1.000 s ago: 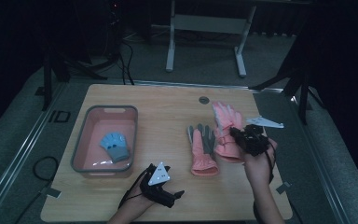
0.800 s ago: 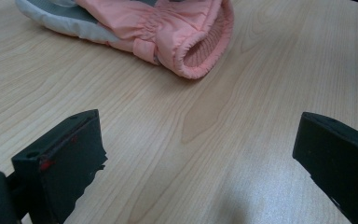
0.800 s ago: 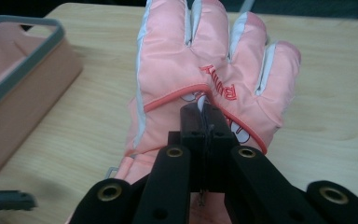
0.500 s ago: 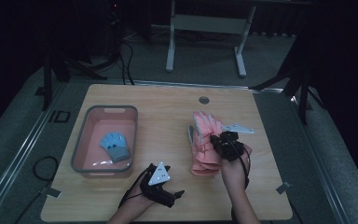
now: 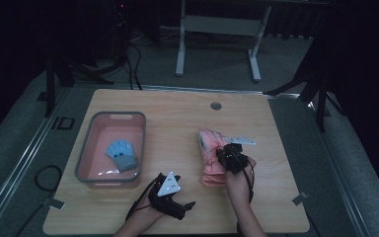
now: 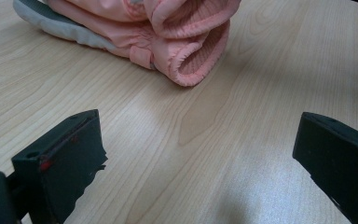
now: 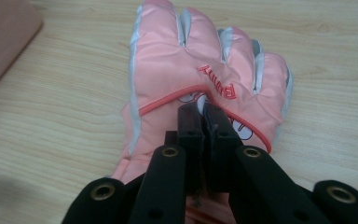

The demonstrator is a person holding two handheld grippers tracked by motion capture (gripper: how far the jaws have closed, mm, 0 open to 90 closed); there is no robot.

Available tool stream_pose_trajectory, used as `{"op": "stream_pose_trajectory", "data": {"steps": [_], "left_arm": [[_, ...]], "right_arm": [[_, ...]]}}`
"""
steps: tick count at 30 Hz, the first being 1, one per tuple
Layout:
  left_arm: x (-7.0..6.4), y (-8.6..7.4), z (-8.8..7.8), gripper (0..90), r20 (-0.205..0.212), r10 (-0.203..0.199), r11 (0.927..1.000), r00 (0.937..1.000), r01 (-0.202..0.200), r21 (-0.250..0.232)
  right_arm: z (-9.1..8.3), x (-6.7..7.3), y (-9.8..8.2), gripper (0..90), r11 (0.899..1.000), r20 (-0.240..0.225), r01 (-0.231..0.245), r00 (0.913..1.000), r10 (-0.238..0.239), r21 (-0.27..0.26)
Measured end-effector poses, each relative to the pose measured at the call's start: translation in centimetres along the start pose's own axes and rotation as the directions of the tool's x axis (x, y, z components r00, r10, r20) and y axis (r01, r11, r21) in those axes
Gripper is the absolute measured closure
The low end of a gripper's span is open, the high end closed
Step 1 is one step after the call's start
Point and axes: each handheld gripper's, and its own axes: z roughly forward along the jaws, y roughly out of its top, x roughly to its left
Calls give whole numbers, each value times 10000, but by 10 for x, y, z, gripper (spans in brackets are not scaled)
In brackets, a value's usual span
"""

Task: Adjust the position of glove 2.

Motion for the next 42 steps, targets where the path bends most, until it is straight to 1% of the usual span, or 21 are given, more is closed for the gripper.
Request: {"op": "stream_pose_trajectory", "data": {"steps": [7,9,13,14,16,17,18,20,21,23,27,29,31,33,34,35,36,38,40,41,42], "left_arm": [[-1,0,1,19,17,5,10000,10000,-5,15],[-1,1,0,19,11,12,10000,10000,-12,27],[-1,1,-1,19,-10,-37,10000,10000,37,-2],[0,1,-1,19,-1,-27,10000,10000,27,-6],[-1,1,0,19,-41,184,9997,9998,-185,-181],[-1,1,0,20,-52,297,9994,9995,-298,-186],[-2,1,0,20,-22,273,9994,9996,-274,-209],[-1,1,0,19,36,90,9998,10000,-89,-156],[-1,1,-1,19,65,20,9999,10000,-19,-154],[0,1,-1,19,12,-67,9998,10000,67,-161],[0,2,-1,19,-41,-189,9997,9998,189,-144],[1,4,-1,20,-81,-220,9997,9997,219,-115],[1,7,-3,19,-227,-246,9994,9994,241,-230],[1,11,-6,19,-396,-311,9991,9987,299,-304],[1,13,-7,19,-413,-386,9986,9984,371,-375],[2,16,-8,20,-466,-496,9980,9977,477,-408],[2,19,-10,20,-571,-575,9978,9967,555,-360],[4,25,-12,19,-647,-773,9963,9949,746,-425],[6,31,-13,20,-438,-1064,9925,9934,1035,-651],[6,31,-13,20,-438,-1064,9925,9934,1035,-651],[9,38,-12,20,-454,-1101,9921,9929,1070,-662]], "right_arm": [[7,-2,-4,845,10000,7,71,10000,-71,60],[4,-2,-3,780,10000,-113,85,9999,-85,-3],[-4,-6,2,603,9993,-307,253,9992,-262,-277],[-7,-9,4,569,9990,-490,233,9985,-251,-370],[-8,-14,7,464,9987,-772,353,9963,-380,-359],[-9,-15,8,437,9985,-855,421,9953,-449,-340],[-9,-17,9,416,9983,-1036,450,9934,-485,-358],[-9,-19,10,355,9982,-1358,560,9890,-584,-219],[-10,-20,11,353,9982,-1415,570,9882,-591,-185],[-14,-22,12,295,9984,-1627,466,9854,-510,-307],[-26,-28,16,199,9964,-1699,496,9836,-606,-683],[-32,-32,18,188,9943,-1639,713,9829,-835,-789],[-37,-38,19,179,9914,-1607,1013,9804,-1136,-833],[-43,-46,20,177,9863,-1591,1249,9771,-1411,-1076],[-46,-51,20,148,9777,-1463,1674,9717,-1853,-1267],[-48,-54,19,138,9710,-1221,1933,9699,-2107,-1406],[-51,-57,18,137,9595,-881,2305,9651,-2467,-1619],[-57,-64,16,137,9447,-738,2728,9543,-2898,-1821],[-61,-69,13,138,9379,-761,2984,9459,-3153,-1767],[-61,-69,13,138,9379,-761,2984,9459,-3153,-1767],[-61,-70,12,139,9412,-858,2983,9455,-3141,-1590]]}}
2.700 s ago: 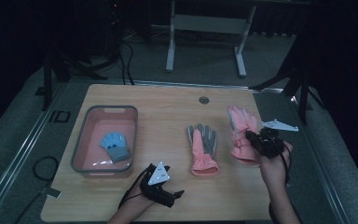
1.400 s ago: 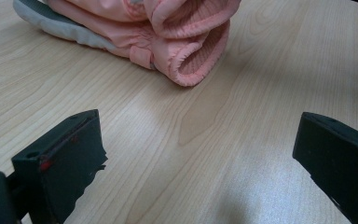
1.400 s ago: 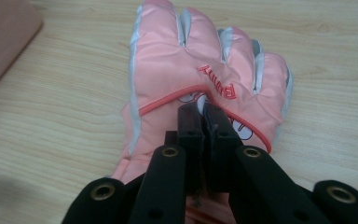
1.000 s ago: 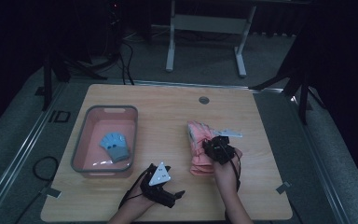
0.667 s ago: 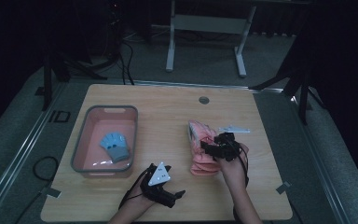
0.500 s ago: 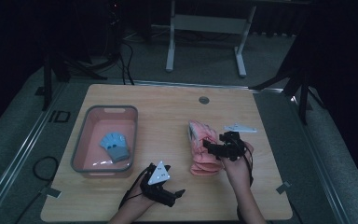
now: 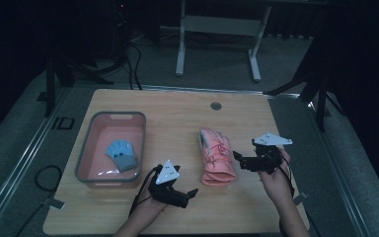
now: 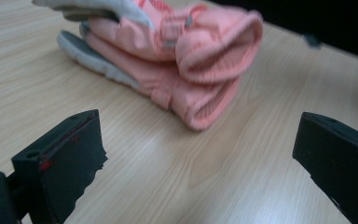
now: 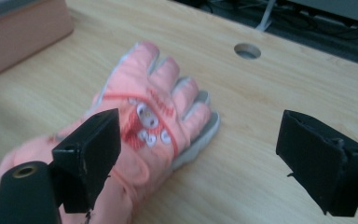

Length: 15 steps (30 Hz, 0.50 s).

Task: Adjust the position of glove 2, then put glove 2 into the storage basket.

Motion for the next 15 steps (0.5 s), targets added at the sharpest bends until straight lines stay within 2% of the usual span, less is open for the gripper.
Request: {"op": "stream_pose_trajectory", "data": {"steps": [1,3,6,9,12,13,14,15], "left_arm": [[0,3,0,20,-11,39,10000,10000,-39,-6],[-1,13,1,20,30,229,9997,9997,-229,42],[-2,26,3,20,128,489,9988,9987,-489,30],[-3,44,9,22,130,763,9971,9970,-764,65],[-3,60,18,22,90,954,9953,9954,-956,146],[-3,64,20,32,69,1114,9935,9938,-1115,208],[-4,72,25,75,-162,1336,9908,9909,-1332,245],[-4,76,28,108,-282,1410,9899,9896,-1404,221]], "right_arm": [[0,-1,-4,139,9992,-156,33,9999,-27,391],[1,-2,-7,137,9979,-314,-58,9995,79,649],[2,-5,-12,137,9970,-319,-122,9994,146,761],[2,-10,-14,124,9964,-493,-504,9973,538,678],[0,-14,-12,107,9938,-962,-1045,9895,1077,377],[1,-15,-11,107,9929,-1115,-1139,9868,1170,340],[1,-16,-10,109,9928,-1175,-1142,9861,1176,346],[2,-16,-9,143,9948,-1108,-996,9886,1016,229]]}}
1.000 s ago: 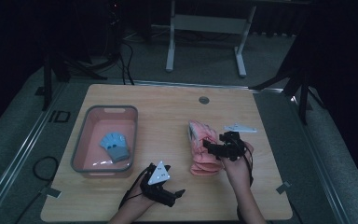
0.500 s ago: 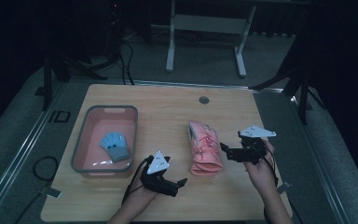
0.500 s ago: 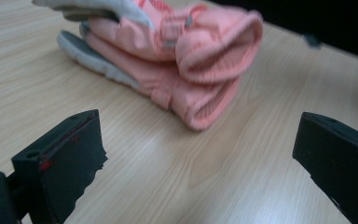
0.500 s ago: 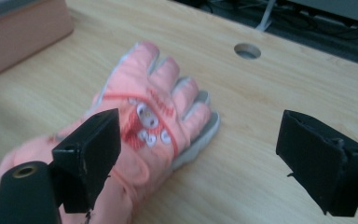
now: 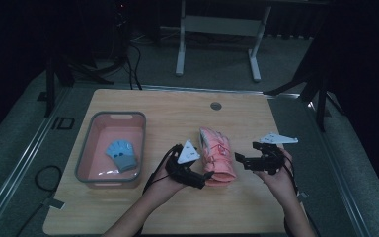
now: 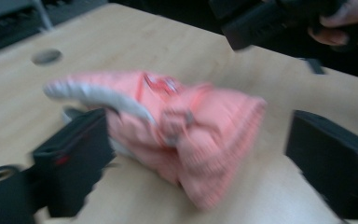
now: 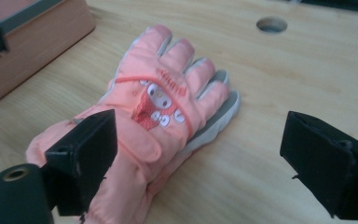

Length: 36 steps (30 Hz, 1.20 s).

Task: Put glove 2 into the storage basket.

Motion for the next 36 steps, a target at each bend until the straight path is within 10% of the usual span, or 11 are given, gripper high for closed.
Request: {"op": "stream_pose_trajectory", "data": {"steps": [2,6,10,14,18,24,25,26,28,33,36], "left_arm": [[2,10,7,160,-6,166,9999,9999,-166,-6],[10,27,26,565,-254,129,9999,9996,-131,-79],[22,31,51,715,-209,-636,9963,9978,647,569],[25,18,69,601,-660,-1171,9821,9909,1254,1403],[30,6,75,350,-1218,-2020,9602,9718,2210,1710],[43,-19,93,287,-877,-3695,8877,9251,3793,2609],[43,-19,93,278,-877,-3695,8877,9251,3793,2609],[47,-26,97,278,-588,-4150,8718,9079,4153,2599],[49,-29,100,278,-425,-4419,8589,8961,4363,2684],[51,-33,106,357,99,-4926,8394,8702,4721,2694],[51,-33,105,499,319,-4852,8479,8738,4612,2612]], "right_arm": [[0,0,1,204,9999,177,110,9998,-109,-58],[8,-3,8,654,10000,166,0,9999,-2,80],[21,0,13,715,9997,-99,8,10000,-6,241],[36,2,10,622,9985,-228,71,9997,-59,535],[55,-5,-7,475,9909,-770,-1022,9911,1090,877],[77,-15,-23,374,9588,-997,-2236,9648,2432,1754],[77,-15,-23,374,9588,-997,-2236,9648,2432,1754],[81,-17,-26,363,9508,-1010,-2409,9593,2637,1949],[87,-24,-31,339,9120,-1171,-3327,9227,3673,2398],[96,-31,-33,471,8787,-1744,-3677,8854,4309,3043],[95,-24,-30,641,9043,-1803,-3210,9079,3784,2814]]}}
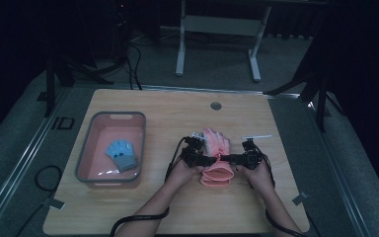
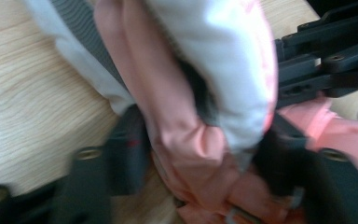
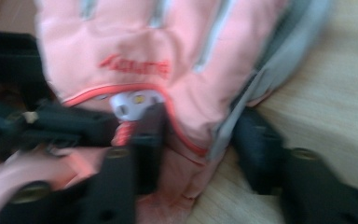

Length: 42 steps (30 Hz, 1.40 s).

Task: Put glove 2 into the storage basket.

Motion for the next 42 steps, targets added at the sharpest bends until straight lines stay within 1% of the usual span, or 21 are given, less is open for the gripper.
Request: {"op": "stream_pose_trajectory", "data": {"steps": [1,3,4,6,9,12,13,14,15,19,20,24,27,29,30,34,37,38,39,40,42], "left_arm": [[-1,1,-1,553,-17,62,10000,10000,-62,22],[-2,2,-3,624,-23,114,9999,9999,-114,22],[-2,1,-4,640,-34,82,10000,10000,-82,-12],[-2,2,-7,664,98,63,10000,9999,-62,-58],[-5,4,-14,688,141,124,9998,9998,-121,-185],[-8,8,-23,693,27,377,9989,9993,-376,-295],[-8,8,-23,693,27,377,9989,9993,-376,-295],[-9,12,-31,693,29,411,9986,9992,-410,-333],[-9,13,-35,694,33,405,9985,9992,-403,-381],[-11,17,-49,695,-18,557,9973,9984,-558,-485],[-11,18,-54,695,-54,670,9963,9977,-672,-528],[-13,23,-72,696,-232,836,9942,9962,-849,-663],[-11,26,-87,695,-291,949,9930,9951,-967,-678],[-9,27,-95,695,-343,1022,9923,9942,-1043,-674],[-8,28,-100,695,-363,999,9924,9943,-1022,-683],[-3,30,-121,695,-595,1106,9915,9921,-1143,-620],[2,31,-136,695,-713,1102,9914,9914,-1147,-632],[2,31,-136,695,-713,1102,9914,9914,-1147,-632],[5,30,-144,695,-780,1074,9916,9912,-1125,-643],[8,30,-148,695,-808,1054,9917,9911,-1107,-647],[11,30,-156,695,-922,1023,9918,9905,-1087,-672]], "right_arm": [[0,5,0,698,9997,229,229,9995,-228,-74],[-1,16,-2,740,9954,889,926,9919,-903,-225],[-1,19,-3,748,9932,1082,1128,9881,-1091,-292],[-2,22,-4,759,9924,1171,1115,9876,-1048,-520],[-6,26,-3,773,9919,1087,1043,9894,-961,-720],[-11,35,0,777,9887,1242,1225,9860,-1113,-867],[-11,35,0,777,9887,1242,1225,9860,-1113,-867],[-12,38,2,778,9883,1241,1207,9863,-1087,-937],[-16,43,6,779,9864,1172,1247,9868,-1120,-1074],[-20,52,11,781,9837,1013,1273,9882,-1148,-1268],[-21,55,12,781,9823,950,1310,9884,-1189,-1337],[-26,69,20,781,9767,913,1485,9866,-1356,-1546],[-26,82,26,780,9724,874,1600,9853,-1469,-1696],[-26,90,30,780,9711,861,1678,9842,-1550,-1696],[-26,94,31,780,9706,866,1686,9840,-1556,-1718],[-21,113,40,780,9684,838,1835,9816,-1714,-1689],[-17,125,47,780,9673,703,1860,9818,-1762,-1726],[-17,125,47,780,9673,703,1860,9818,-1762,-1726],[-15,130,50,780,9667,665,1905,9811,-1816,-1708],[-12,137,54,780,9667,599,1930,9808,-1854,-1679],[-8,144,58,780,9654,597,2004,9794,-1930,-1667]]}}
